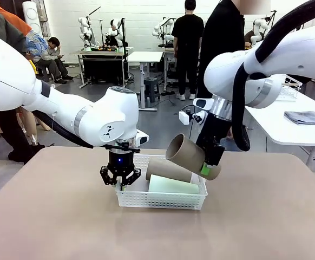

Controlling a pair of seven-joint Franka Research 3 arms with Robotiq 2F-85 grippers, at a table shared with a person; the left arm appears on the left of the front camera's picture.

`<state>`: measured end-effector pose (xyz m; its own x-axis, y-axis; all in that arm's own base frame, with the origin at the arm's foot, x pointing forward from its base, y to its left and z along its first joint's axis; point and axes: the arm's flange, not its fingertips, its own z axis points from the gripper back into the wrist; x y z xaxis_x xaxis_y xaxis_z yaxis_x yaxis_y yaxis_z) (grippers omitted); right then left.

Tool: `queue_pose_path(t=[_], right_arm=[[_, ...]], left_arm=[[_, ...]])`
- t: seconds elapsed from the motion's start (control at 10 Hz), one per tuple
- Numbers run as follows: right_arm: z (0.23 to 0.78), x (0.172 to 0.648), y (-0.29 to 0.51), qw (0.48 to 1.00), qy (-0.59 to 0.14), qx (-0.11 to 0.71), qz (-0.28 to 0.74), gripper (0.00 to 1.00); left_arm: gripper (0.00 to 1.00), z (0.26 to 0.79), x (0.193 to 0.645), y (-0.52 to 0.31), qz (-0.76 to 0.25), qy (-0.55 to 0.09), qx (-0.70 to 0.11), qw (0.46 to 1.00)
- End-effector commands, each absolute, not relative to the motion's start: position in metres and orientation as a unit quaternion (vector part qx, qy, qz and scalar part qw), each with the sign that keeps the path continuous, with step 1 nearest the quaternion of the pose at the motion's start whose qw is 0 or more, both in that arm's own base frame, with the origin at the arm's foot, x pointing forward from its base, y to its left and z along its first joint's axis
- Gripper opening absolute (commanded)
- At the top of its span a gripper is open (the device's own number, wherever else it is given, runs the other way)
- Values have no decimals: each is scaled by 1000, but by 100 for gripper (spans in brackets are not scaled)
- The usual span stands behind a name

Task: Clean and organize the cups into the basket.
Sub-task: Pick up the Reusable plastic cup from the right side of the table and stack it inside the Organizing basket in the center of the table.

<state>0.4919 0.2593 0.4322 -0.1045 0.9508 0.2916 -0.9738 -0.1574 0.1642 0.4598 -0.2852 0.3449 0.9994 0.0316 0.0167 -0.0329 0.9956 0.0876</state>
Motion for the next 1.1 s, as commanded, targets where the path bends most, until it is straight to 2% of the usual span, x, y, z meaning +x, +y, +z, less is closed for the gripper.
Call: queue_pose_path(t=[0.0, 0.3, 1.0], right_arm=[[429, 498, 275, 660, -14, 128, 740, 81], [427, 501, 295, 652, -12, 118, 749, 81], [398, 520, 311, 632, -8, 153, 760, 81]], left_arm=[[0, 346, 459, -285, 15, -7, 44, 999], [0, 346, 459, -285, 15, -7, 44, 999], [0, 346, 459, -285, 15, -7, 44, 999]])
